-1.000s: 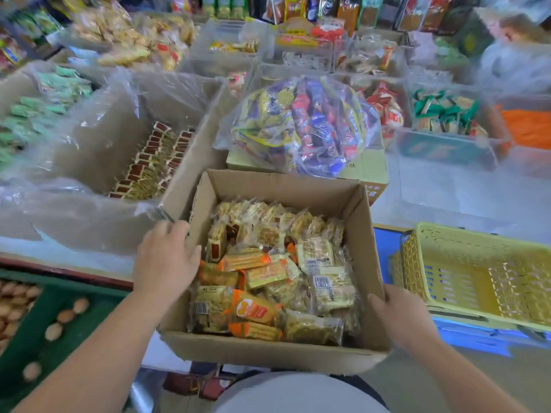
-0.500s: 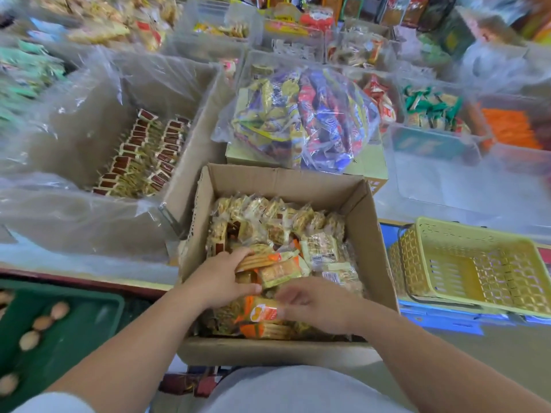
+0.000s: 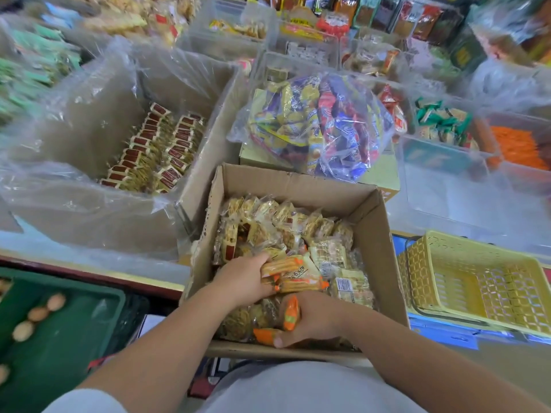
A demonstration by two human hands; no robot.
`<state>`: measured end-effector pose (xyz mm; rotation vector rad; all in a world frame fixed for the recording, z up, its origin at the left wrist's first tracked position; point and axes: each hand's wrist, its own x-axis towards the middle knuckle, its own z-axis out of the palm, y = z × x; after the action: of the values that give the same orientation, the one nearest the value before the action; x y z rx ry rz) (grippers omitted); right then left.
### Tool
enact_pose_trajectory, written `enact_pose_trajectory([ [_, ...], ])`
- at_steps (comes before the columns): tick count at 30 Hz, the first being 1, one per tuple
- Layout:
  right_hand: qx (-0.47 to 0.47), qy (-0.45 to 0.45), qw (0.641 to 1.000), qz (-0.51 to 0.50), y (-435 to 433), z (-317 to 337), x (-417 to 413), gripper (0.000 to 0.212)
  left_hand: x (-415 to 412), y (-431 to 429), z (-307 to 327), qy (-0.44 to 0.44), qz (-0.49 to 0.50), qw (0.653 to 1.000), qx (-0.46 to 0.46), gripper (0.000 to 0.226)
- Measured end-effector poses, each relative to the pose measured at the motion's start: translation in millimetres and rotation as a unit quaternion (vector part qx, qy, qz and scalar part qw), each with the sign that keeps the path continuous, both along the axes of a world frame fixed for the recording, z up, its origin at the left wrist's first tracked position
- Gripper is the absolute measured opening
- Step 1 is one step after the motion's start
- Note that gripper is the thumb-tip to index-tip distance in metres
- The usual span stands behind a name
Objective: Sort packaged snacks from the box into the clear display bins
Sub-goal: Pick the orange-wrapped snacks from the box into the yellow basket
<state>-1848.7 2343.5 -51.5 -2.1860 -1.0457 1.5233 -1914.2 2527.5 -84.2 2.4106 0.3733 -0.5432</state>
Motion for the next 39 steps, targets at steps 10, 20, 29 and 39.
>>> enact_pose_trajectory([
  [10,-0.025,0.019,0.999,-0.013,-5,3,8,0.024,14,-23,17,-0.062,0.079,0.993,-0.056,0.031],
  [20,0.086,-0.050,0.994,-0.036,-19,1,6,0.025,54,-54,24,-0.105,-0.023,0.994,0.034,0.055],
  [29,0.139,0.036,0.957,-0.252,-50,10,18,0.014,61,-34,17,-0.096,0.132,0.982,-0.097,0.060],
  [39,0.161,0.069,0.914,-0.367,-89,14,46,0.015,32,-30,21,-0.244,0.363,0.869,-0.231,0.063],
])
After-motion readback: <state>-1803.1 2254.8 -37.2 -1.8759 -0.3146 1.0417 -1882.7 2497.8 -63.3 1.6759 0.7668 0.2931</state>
